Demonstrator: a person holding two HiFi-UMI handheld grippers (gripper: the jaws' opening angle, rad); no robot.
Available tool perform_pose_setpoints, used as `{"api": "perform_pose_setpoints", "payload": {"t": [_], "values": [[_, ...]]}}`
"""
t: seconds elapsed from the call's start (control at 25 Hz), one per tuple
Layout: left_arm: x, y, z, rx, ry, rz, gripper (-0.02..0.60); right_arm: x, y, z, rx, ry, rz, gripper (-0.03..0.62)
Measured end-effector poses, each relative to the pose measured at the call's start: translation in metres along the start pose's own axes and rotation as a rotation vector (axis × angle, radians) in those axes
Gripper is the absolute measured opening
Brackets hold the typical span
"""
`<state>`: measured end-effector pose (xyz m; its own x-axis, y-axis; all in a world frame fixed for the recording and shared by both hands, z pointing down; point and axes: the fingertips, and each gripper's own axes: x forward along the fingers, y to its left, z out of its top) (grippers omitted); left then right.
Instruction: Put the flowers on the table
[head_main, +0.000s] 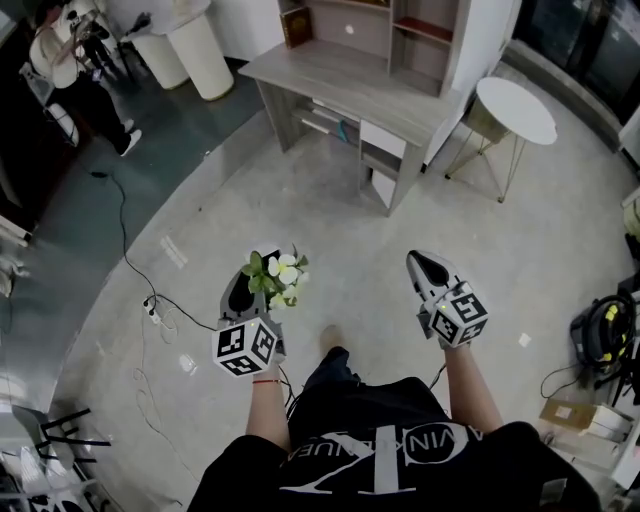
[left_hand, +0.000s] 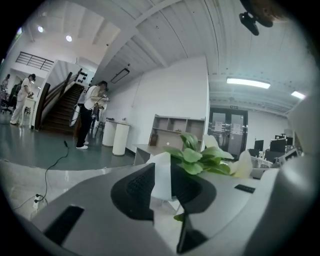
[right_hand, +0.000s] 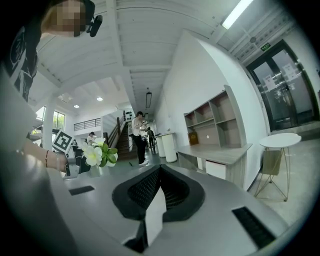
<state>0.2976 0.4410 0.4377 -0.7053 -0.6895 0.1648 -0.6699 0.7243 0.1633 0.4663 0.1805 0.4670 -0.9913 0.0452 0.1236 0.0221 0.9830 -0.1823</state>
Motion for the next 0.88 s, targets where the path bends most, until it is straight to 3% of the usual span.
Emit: {"api": "perform_pose_setpoints", "payload": {"t": [0.4, 0.88], "values": [[0.092, 0.044, 0.02, -0.003, 0.021, -0.047, 0.095, 0.079, -0.027, 0.006, 0.025, 0.018, -0.06, 0.011], [0.161, 0.113, 0.044, -0.024, -0.012, -0.034, 0.095, 0.18, -0.03, 0.02, 0.005, 0.007, -0.046, 0.011]]}}
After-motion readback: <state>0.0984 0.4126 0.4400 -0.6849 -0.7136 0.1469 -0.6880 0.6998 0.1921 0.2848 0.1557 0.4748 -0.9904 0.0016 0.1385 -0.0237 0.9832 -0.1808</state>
